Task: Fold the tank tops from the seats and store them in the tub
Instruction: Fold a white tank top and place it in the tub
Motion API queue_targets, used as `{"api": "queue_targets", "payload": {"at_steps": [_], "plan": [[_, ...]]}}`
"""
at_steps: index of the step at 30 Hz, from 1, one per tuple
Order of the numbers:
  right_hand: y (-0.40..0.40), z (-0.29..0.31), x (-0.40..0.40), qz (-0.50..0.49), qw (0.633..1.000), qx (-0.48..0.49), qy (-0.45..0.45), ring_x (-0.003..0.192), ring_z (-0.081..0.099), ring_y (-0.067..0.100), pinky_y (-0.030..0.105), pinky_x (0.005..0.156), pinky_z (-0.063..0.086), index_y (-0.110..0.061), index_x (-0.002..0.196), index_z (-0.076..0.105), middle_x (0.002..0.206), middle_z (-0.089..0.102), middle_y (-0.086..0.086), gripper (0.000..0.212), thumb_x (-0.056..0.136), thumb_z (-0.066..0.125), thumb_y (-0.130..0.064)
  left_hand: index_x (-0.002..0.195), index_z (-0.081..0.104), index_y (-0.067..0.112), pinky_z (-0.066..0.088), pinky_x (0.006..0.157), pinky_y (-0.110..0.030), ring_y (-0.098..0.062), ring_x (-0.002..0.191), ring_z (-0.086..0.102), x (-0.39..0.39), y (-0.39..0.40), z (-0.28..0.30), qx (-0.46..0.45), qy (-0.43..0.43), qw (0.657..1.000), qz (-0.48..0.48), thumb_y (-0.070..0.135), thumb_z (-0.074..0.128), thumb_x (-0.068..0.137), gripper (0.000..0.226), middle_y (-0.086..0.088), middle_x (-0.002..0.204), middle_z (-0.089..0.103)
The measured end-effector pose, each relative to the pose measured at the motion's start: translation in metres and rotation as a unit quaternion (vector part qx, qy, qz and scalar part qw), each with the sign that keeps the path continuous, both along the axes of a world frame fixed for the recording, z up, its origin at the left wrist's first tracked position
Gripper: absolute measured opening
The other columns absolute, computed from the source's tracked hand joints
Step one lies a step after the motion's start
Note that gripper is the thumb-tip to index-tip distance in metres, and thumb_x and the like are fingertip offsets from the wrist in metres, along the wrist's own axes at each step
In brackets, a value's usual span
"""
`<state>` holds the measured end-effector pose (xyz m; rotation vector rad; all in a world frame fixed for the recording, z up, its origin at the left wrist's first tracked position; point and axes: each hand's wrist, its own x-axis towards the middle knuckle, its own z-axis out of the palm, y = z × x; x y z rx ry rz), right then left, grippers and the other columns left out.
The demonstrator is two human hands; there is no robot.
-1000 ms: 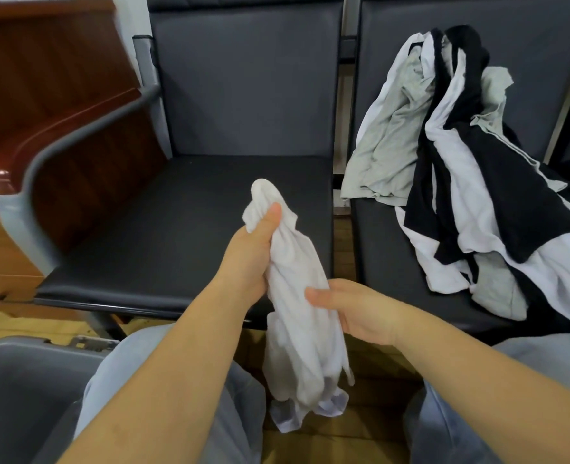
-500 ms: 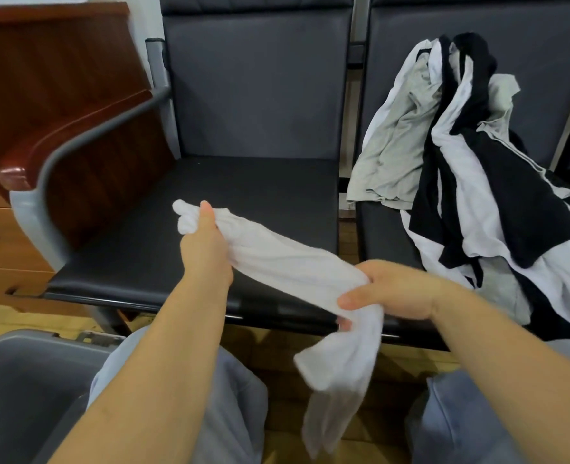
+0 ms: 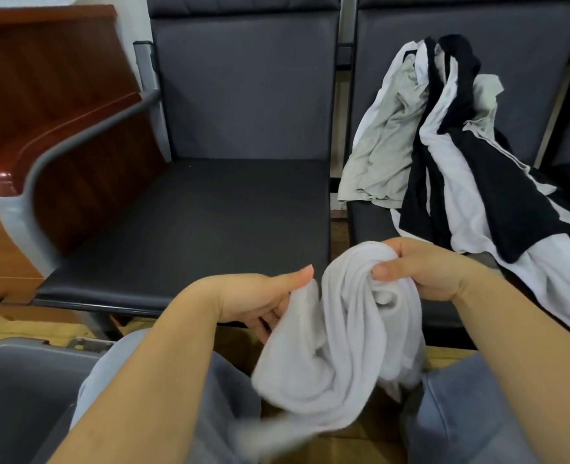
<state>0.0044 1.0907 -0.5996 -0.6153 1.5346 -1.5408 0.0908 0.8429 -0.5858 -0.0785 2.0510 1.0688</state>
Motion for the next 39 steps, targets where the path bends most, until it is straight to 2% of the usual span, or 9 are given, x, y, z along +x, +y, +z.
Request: {"api": "queue_targets", "payload": {"at_steps": [3,5,8,16,19,25,31,34,39], "plan": [[-0.003,-0.001,0.002,0.023,1.0,0.009,-0.005,0.079,0.071,0.02,0.026,0.066,0.056,-0.009,0.084,0.078,0.088,0.074,0.011,0.056,0.04,0.096,-0.038,0.096,0.069,0.03,0.043,0.097,-0.034,-0.015,0.104,0.062,0.001,0.008,-0.004,-0.022,0.153,0.986,0.062,0.086,0.043,0.063,0.07,0.009,0.105,0.068],[-0.007,-0.002,0.004,0.035,0.999,0.018,-0.003,0.081,0.071,0.02,0.026,0.067,0.056,-0.01,0.089,0.077,0.091,0.073,0.012,0.058,0.041,0.096,-0.038,0.108,0.057,0.031,0.042,0.095,-0.027,-0.004,0.109,0.055,0.0,0.019,-0.006,0.038,0.215,0.971,0.095,0.075,0.051,0.063,0.063,0.018,0.112,0.059],[-0.013,-0.002,0.005,0.046,0.999,0.021,-0.007,0.085,0.07,0.021,0.027,0.069,0.056,-0.009,0.095,0.076,0.094,0.073,0.012,0.06,0.046,0.095,-0.037,0.121,0.05,0.031,0.047,0.095,-0.025,0.001,0.105,0.059,0.0,0.034,-0.007,0.079,0.19,0.977,0.062,0.06,0.058,0.072,0.057,0.018,0.112,0.061],[-0.013,-0.003,0.003,0.06,0.997,0.028,-0.03,0.074,0.07,0.014,0.023,0.063,0.055,-0.014,0.081,0.078,0.084,0.073,0.005,0.05,0.042,0.096,-0.039,0.101,0.071,0.025,0.054,0.087,-0.031,-0.013,0.089,0.069,-0.006,0.031,-0.005,0.094,0.184,0.972,0.109,0.051,0.065,0.077,0.036,0.006,0.095,0.074],[-0.014,-0.005,0.002,0.075,0.995,0.059,-0.019,0.08,0.07,0.017,0.026,0.067,0.056,-0.015,0.084,0.078,0.09,0.074,0.006,0.053,0.041,0.095,-0.041,0.095,0.072,0.025,0.052,0.092,-0.035,-0.014,0.09,0.069,-0.007,0.011,0.003,0.017,0.201,0.976,0.081,0.05,0.067,0.079,0.03,0.007,0.093,0.074],[-0.005,0.001,-0.002,0.059,0.993,0.099,0.014,0.076,0.072,0.015,0.024,0.064,0.056,-0.019,0.075,0.078,0.085,0.075,0.004,0.056,0.031,0.095,-0.049,0.105,0.071,0.032,0.043,0.103,-0.038,-0.011,0.1,0.066,-0.003,-0.035,0.008,-0.103,0.105,0.988,0.039,0.067,0.065,0.06,0.057,0.014,0.102,0.073],[-0.016,0.001,0.004,0.077,0.992,0.092,0.027,0.078,0.07,0.014,0.024,0.064,0.055,-0.016,0.085,0.077,0.086,0.073,0.003,0.06,0.038,0.093,-0.049,0.121,0.062,0.028,0.045,0.103,-0.04,-0.015,0.112,0.063,-0.001,0.006,-0.004,0.098,0.085,0.992,0.009,0.052,0.071,0.077,0.051,0.006,0.119,0.068],[-0.023,-0.004,0.007,0.087,0.989,0.112,0.034,0.086,0.069,0.018,0.027,0.07,0.055,-0.01,0.098,0.073,0.094,0.072,0.006,0.07,0.042,0.093,-0.048,0.111,0.068,0.028,0.045,0.103,-0.042,-0.014,0.107,0.065,-0.004,0.021,-0.012,0.057,0.122,0.991,0.004,0.065,0.067,0.071,0.054,0.008,0.111,0.07],[-0.016,-0.006,0.003,0.078,0.99,0.12,0.013,0.085,0.071,0.02,0.028,0.07,0.056,-0.013,0.089,0.075,0.096,0.074,0.008,0.063,0.038,0.094,-0.047,0.092,0.072,0.027,0.048,0.097,-0.037,-0.016,0.097,0.066,-0.009,-0.005,0.0,0.011,0.177,0.982,0.059,0.055,0.061,0.079,0.033,0.006,0.095,0.072]]}}
